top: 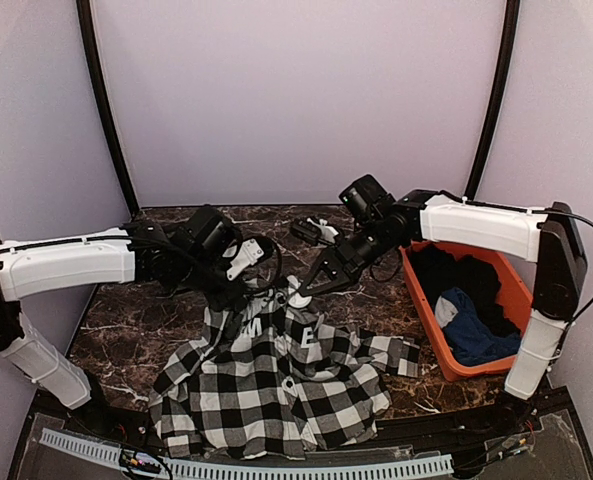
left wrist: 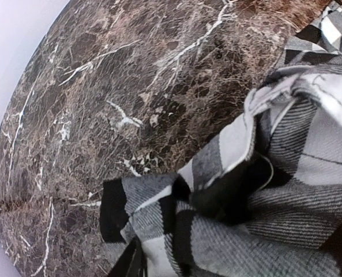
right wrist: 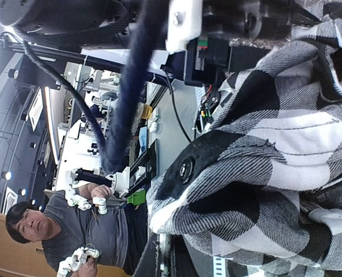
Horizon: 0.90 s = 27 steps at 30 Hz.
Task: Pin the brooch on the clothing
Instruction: Pin the brooch to the flattened clothing, then pick up the brooch from the brooch box.
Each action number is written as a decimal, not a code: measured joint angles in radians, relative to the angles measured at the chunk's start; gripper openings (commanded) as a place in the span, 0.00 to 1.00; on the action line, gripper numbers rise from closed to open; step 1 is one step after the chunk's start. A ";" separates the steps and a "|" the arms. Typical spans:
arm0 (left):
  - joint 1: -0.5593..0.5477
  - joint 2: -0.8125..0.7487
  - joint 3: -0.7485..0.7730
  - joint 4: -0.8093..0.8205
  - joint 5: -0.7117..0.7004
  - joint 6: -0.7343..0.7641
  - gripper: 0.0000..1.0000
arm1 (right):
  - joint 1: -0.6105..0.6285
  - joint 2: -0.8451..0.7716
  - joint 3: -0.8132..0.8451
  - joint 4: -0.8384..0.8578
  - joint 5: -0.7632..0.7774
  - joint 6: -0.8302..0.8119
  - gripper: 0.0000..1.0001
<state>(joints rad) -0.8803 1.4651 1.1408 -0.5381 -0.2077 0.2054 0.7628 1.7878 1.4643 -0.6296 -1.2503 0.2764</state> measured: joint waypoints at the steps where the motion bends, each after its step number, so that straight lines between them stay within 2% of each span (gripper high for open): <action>1: 0.004 0.007 0.003 0.003 -0.010 -0.008 0.04 | 0.000 0.006 0.002 -0.003 0.008 -0.002 0.02; 6: 0.020 0.033 0.026 0.017 -0.071 -0.026 0.01 | 0.000 0.048 0.034 -0.024 0.037 -0.006 0.15; 11: 0.074 0.050 0.054 0.017 -0.135 -0.027 0.01 | 0.000 0.077 0.072 -0.029 0.038 -0.001 0.36; 15: 0.121 0.077 0.083 0.018 -0.173 -0.023 0.04 | 0.000 0.077 0.087 0.009 0.016 0.023 0.42; 18: 0.144 0.100 0.089 0.027 -0.184 -0.018 0.21 | 0.000 0.077 0.087 0.042 0.010 0.043 0.46; 19: 0.149 0.108 0.089 0.027 -0.187 -0.015 0.35 | 0.000 0.077 0.087 0.052 0.013 0.048 0.48; 21: 0.152 0.122 0.089 0.026 -0.192 -0.010 0.53 | 0.000 0.077 0.088 0.057 0.035 0.047 0.53; 22: 0.154 0.128 0.089 0.026 -0.196 -0.019 0.57 | 0.000 0.077 0.088 0.052 0.061 0.037 0.54; 25: 0.156 0.130 0.090 0.021 -0.204 -0.022 0.77 | -0.001 0.077 0.089 0.019 0.187 -0.002 0.58; 27: 0.158 0.129 0.090 0.019 -0.208 -0.034 0.86 | -0.004 0.077 0.088 -0.002 0.274 -0.027 0.61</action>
<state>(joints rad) -0.7223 1.5940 1.2304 -0.5186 -0.4156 0.1719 0.7586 1.8645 1.5520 -0.6315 -0.9764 0.2497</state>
